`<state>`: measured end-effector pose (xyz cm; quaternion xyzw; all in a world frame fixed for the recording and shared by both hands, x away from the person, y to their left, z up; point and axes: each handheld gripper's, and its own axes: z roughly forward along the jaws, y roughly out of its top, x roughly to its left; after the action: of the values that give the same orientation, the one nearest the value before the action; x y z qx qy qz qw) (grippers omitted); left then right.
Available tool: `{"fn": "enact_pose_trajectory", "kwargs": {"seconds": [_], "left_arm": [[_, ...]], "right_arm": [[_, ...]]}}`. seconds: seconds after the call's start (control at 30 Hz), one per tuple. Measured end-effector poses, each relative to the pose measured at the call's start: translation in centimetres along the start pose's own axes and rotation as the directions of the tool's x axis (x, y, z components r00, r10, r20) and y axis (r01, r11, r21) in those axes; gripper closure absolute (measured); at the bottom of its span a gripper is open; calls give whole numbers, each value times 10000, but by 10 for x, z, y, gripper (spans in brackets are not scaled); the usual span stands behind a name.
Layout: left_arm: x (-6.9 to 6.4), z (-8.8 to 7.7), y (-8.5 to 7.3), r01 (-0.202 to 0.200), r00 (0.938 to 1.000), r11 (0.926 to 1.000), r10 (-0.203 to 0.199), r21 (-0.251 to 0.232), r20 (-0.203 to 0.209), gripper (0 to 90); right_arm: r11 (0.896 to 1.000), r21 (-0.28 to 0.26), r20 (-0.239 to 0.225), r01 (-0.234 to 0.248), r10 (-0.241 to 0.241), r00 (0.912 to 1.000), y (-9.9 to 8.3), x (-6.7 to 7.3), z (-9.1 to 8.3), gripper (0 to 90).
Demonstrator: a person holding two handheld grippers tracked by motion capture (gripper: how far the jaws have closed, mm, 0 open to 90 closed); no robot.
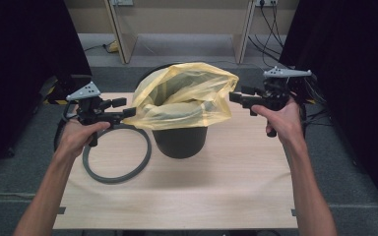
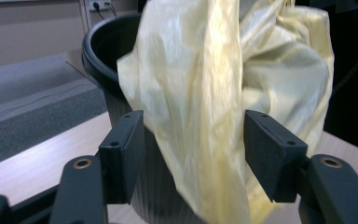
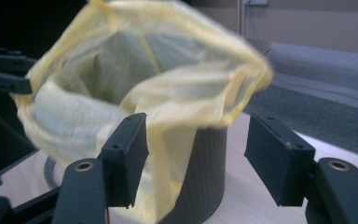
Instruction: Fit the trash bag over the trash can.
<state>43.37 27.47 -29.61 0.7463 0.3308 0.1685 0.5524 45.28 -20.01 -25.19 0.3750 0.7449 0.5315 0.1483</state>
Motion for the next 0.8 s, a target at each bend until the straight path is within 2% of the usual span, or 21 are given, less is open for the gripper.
{"fn": "enact_pose_trajectory", "kwargs": {"seconds": [0.07, 0.17, 0.23, 0.3, 0.33, 0.4, 0.47, 0.57, 0.63, 0.8], "left_arm": [[0, 3, 6, 80, 10000, 9999, -80, -91, -1, 385], [1, 11, 11, 54, 10000, 10000, -53, -69, 84, 406], [3, 17, 11, 101, 9998, 9999, -101, 9, 165, 439], [5, 22, 11, -93, 9992, 9999, 94, -46, 401, 583], [7, 22, 11, -11, 9991, 9999, 19, -167, 433, 624], [11, 23, 12, 73, 9982, 9988, -44, -483, 602, 719], [16, 24, 12, 142, 9990, 9985, -119, -534, 430, 778], [23, 26, 11, 330, 9990, 9976, -310, -609, 332, 816], [30, 28, 11, 313, 9995, 9976, -317, -616, -48, 841], [52, 38, 2, 913, 9941, 9939, -946, -619, -523, 872]], "right_arm": [[9999, -86, 120, -151, 152, 9998, 9, -2, 3, 389], [9993, 93, 801, -366, 357, 9961, 17, -10, 17, 376], [9978, 178, 772, -641, 625, 9951, 19, -17, 27, 402], [9972, 379, 696, -643, 616, 9957, 19, -23, 38, 515], [9971, 517, 734, -551, 512, 9960, 19, -24, 43, 574], [9967, 702, 905, -416, 351, 9953, 18, -28, 51, 634], [9959, 851, 1161, -292, 192, 9931, 19, -33, 58, 660], [9943, 1034, 1378, -254, 110, 9904, 21, -41, 68, 700], [9928, 1177, 1458, -242, 69, 9893, 21, -45, 76, 725], [9871, 1585, 1624, -220, -41, 9867, 18, -56, 97, 776]]}}
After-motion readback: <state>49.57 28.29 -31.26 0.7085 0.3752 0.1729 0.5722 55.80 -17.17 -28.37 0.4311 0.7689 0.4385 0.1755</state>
